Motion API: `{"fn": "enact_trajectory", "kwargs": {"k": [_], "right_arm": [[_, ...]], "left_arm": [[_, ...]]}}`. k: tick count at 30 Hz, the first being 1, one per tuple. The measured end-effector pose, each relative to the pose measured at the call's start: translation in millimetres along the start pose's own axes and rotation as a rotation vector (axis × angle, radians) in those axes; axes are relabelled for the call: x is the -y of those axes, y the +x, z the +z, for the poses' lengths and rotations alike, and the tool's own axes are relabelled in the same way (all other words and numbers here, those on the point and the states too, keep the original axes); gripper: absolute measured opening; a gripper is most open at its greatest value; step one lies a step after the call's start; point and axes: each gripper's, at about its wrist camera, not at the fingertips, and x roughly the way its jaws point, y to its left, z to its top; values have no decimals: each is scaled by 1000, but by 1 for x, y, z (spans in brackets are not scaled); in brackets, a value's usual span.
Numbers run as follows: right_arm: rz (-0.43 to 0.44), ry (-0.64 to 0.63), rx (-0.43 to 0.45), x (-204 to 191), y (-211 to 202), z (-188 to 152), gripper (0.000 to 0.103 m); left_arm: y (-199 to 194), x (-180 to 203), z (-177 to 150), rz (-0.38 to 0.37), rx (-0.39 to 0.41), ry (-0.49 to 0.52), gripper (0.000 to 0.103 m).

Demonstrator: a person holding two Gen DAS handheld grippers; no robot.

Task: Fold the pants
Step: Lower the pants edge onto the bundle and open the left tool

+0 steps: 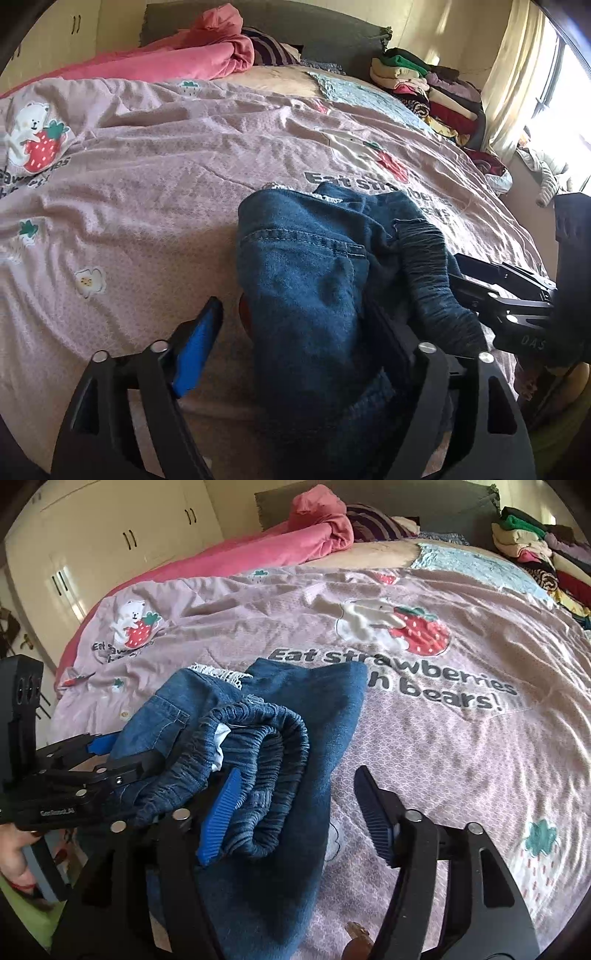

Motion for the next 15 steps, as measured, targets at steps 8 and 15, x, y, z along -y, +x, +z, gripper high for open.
{"fn": "enact_trajectory", "kwargs": {"k": [8,15], "right_arm": [[-20,-24,64,-9,-34,-7,80],[-49,-60,141,-22,-66,-11,89]], "left_arm": [[-35,-3,-6,15,50,-1,94],[-69,-1,-16,69,97,3,98]]}}
